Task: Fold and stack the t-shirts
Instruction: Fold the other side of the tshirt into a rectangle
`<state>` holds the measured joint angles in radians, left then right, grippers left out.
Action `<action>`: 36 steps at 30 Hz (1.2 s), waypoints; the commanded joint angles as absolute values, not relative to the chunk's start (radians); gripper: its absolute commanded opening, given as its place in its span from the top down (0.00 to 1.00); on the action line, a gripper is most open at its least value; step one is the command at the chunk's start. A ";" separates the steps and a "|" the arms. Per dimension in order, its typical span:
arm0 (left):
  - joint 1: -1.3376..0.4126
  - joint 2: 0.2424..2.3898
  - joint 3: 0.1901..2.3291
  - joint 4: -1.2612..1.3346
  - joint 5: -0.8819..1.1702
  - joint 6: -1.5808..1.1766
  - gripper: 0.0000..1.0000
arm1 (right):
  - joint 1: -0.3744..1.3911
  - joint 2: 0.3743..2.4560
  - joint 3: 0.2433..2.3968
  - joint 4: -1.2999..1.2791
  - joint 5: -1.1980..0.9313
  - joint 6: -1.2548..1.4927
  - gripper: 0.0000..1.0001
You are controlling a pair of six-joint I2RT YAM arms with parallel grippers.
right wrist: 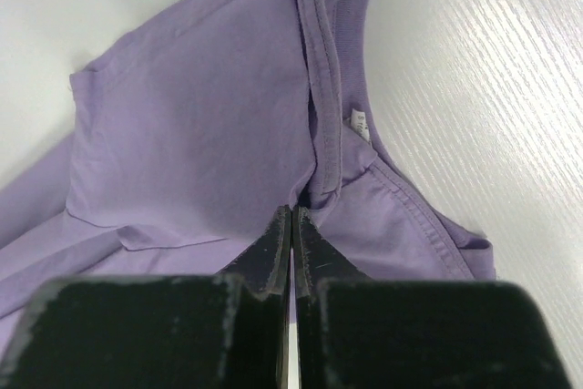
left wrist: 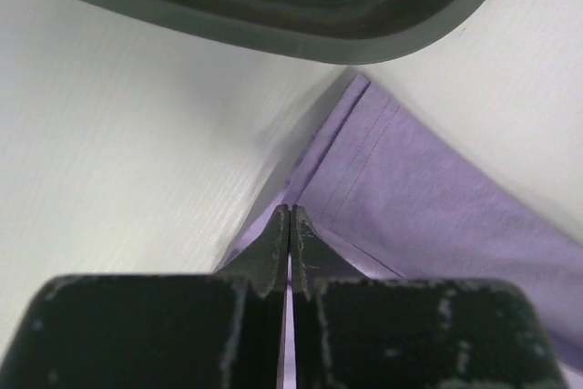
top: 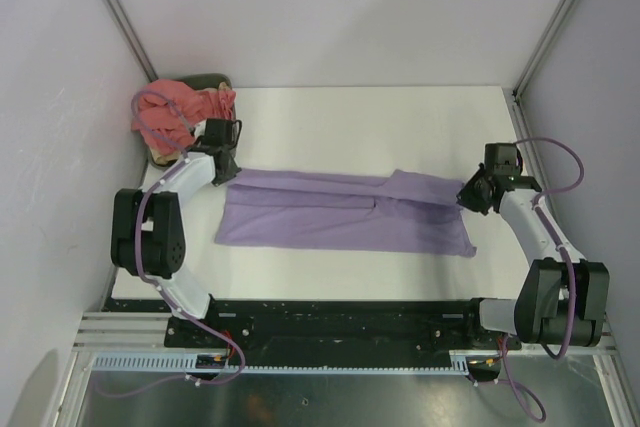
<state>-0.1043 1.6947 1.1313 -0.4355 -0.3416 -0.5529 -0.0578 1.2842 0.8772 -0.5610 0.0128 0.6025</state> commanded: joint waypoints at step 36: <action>-0.293 1.794 1.177 -0.367 -0.017 -0.593 0.70 | 0.154 1.558 1.102 -0.391 0.093 0.522 0.54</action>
